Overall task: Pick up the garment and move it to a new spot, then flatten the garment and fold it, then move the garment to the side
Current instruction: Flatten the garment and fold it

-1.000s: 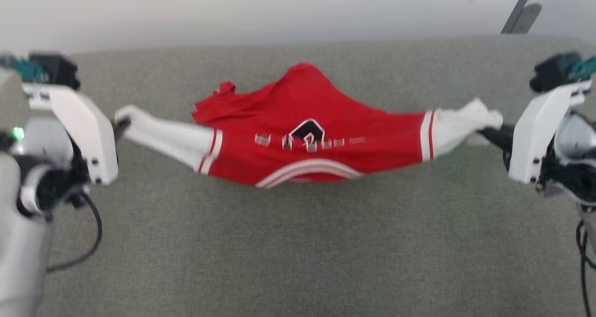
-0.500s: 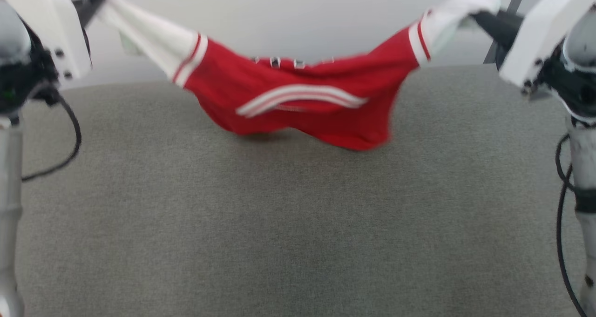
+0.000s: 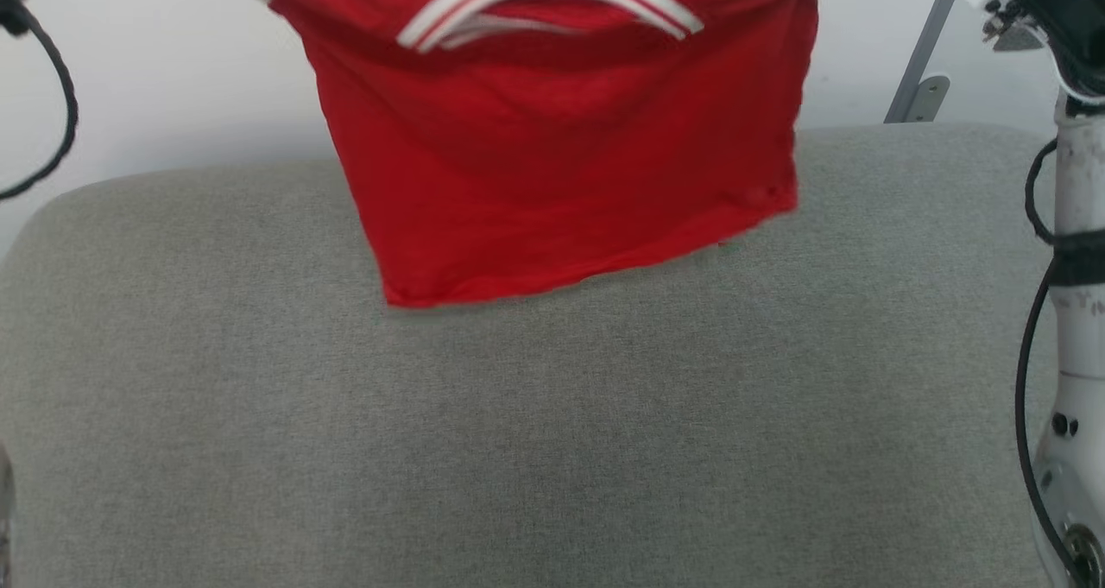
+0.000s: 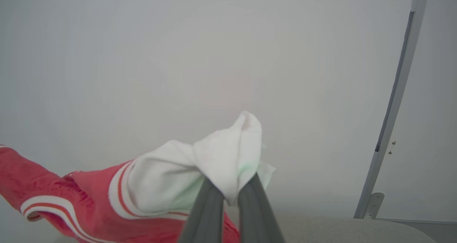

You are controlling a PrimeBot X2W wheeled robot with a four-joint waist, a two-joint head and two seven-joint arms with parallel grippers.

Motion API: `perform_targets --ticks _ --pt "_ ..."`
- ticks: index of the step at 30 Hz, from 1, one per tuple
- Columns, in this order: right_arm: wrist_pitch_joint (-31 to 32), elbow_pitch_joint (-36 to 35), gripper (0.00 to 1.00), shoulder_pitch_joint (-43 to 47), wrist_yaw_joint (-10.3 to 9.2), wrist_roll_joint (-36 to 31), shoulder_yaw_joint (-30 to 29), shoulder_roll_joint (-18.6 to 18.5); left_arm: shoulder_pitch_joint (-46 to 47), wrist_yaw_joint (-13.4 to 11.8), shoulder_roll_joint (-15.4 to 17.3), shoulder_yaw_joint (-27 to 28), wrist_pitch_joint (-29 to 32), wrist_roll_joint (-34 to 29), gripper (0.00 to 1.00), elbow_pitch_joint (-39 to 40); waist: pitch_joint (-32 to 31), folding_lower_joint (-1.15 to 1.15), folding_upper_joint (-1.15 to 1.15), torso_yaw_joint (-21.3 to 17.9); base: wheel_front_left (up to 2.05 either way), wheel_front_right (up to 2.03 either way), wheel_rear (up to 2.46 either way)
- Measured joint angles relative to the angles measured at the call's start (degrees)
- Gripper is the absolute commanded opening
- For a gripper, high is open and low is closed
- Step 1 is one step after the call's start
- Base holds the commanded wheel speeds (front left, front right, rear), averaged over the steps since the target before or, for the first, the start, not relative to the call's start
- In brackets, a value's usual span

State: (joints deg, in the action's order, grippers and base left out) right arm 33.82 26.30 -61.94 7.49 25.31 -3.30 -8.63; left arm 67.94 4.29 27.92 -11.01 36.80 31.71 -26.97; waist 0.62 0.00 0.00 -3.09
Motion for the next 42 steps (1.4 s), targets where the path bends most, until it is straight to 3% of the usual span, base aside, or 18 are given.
perform_targets --ticks 7,13,21,31,35,42 --pt "-0.68 3.21 0.00 -2.91 0.00 -2.85 -0.89 1.87 4.13 0.10 -0.45 -0.58 -3.63 -1.05 0.00 -4.10 0.96 0.00 0.00 0.01 0.00 0.00 0.00" --pt "-5.00 6.16 0.00 -6.24 0.00 -5.49 -0.26 2.35 8.09 0.69 -1.56 -1.33 -8.15 -1.64 0.00 -7.47 4.39 0.00 0.00 0.27 0.00 0.00 0.00" --pt "-17.89 13.90 0.00 -14.63 0.00 -10.85 3.28 2.89 17.14 0.84 -3.03 -2.57 -16.81 -4.63 0.00 -13.24 12.28 0.00 0.00 0.45 0.00 0.00 0.00" --pt "-44.51 24.60 0.00 -27.37 0.00 -26.14 4.08 2.40 29.39 0.93 -4.48 -4.49 -40.01 -10.44 0.00 -19.96 22.62 0.00 0.00 0.99 0.00 0.00 0.00" --pt "-47.41 29.31 0.00 -29.06 0.01 -31.81 4.28 2.48 30.35 1.79 -5.60 -5.63 -46.00 -10.47 0.00 -24.68 25.71 0.00 0.00 1.71 0.00 0.00 0.00" --pt "-48.16 38.34 0.00 -26.87 0.01 -31.49 4.95 3.61 25.83 2.78 -6.45 -7.57 -45.57 -8.75 0.00 -34.59 27.46 0.00 0.00 3.68 0.00 0.00 0.00"
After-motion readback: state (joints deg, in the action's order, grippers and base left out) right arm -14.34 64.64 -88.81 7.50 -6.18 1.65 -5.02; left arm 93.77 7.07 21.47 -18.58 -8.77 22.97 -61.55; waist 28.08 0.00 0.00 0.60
